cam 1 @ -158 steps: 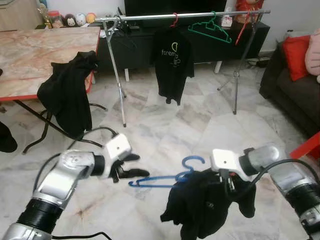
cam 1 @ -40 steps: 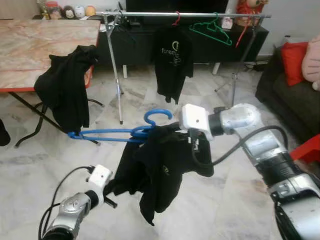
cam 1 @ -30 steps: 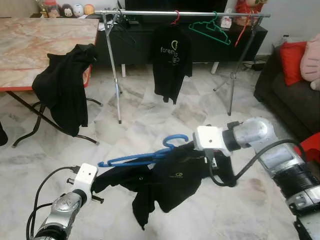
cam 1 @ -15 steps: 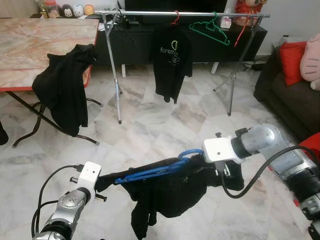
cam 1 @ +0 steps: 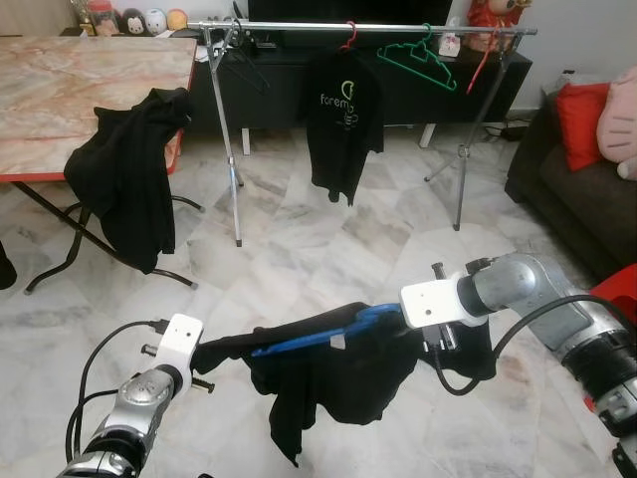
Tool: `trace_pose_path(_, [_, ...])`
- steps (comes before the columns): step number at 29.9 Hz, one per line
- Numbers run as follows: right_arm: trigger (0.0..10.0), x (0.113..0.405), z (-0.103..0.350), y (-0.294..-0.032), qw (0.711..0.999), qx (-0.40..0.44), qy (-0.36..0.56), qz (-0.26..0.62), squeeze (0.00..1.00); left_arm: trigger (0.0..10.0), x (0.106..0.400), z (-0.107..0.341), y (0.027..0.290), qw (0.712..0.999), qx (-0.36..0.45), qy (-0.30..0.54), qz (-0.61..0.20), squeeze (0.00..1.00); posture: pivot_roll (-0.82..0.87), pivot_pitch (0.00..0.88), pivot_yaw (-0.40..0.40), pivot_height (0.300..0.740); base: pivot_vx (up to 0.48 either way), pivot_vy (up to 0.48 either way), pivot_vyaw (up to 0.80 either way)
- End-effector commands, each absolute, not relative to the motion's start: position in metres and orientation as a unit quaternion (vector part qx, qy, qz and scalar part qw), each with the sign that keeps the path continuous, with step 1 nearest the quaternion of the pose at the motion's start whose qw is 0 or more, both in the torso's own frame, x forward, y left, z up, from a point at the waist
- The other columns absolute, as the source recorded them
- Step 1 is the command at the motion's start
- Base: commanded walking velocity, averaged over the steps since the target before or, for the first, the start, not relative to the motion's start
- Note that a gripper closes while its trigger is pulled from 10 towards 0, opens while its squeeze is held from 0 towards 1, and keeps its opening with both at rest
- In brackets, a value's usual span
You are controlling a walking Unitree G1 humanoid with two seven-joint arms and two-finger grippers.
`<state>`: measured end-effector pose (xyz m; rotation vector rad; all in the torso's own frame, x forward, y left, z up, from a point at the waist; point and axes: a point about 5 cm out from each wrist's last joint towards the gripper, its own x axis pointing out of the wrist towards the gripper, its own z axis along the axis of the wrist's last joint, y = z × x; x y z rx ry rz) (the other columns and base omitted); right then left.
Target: Hang hanger
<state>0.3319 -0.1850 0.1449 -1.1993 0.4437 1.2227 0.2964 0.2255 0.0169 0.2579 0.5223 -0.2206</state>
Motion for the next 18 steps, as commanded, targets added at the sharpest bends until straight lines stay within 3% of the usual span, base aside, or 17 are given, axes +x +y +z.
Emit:
trace_pose_path(1, [0.0,0.339,0.155,-0.212,0.651,-0.545,0.223,0.479,0.00,10.0,0.288,0.018,0.257,0.945,0.139,0.288,-0.075,0.00,-0.05,0.056,-0.081,0.740,0.000,0.000,0.00])
trace_pose_path(7, [0.0,0.344,0.151,-0.205,0.670,-0.545,0.217,0.455,0.00,10.0,0.293,0.027,0.253,0.935,0.158,0.286,-0.136,0.00,-0.05,0.056,-0.080,0.740,0.000,0.000,0.00])
trace_pose_path(13, [0.0,0.342,0.146,-0.198,0.664,-0.544,0.218,0.464,0.00,10.0,0.300,0.043,0.250,0.933,0.171,0.267,-0.173,0.00,-0.04,0.058,-0.081,0.740,0.000,0.000,0.00])
trace_pose_path(18, [0.0,0.341,0.139,-0.183,0.667,-0.543,0.216,0.463,0.00,10.0,0.313,0.080,0.224,0.938,0.151,0.188,-0.250,0.00,-0.04,0.058,-0.083,0.740,0.000,0.000,0.00])
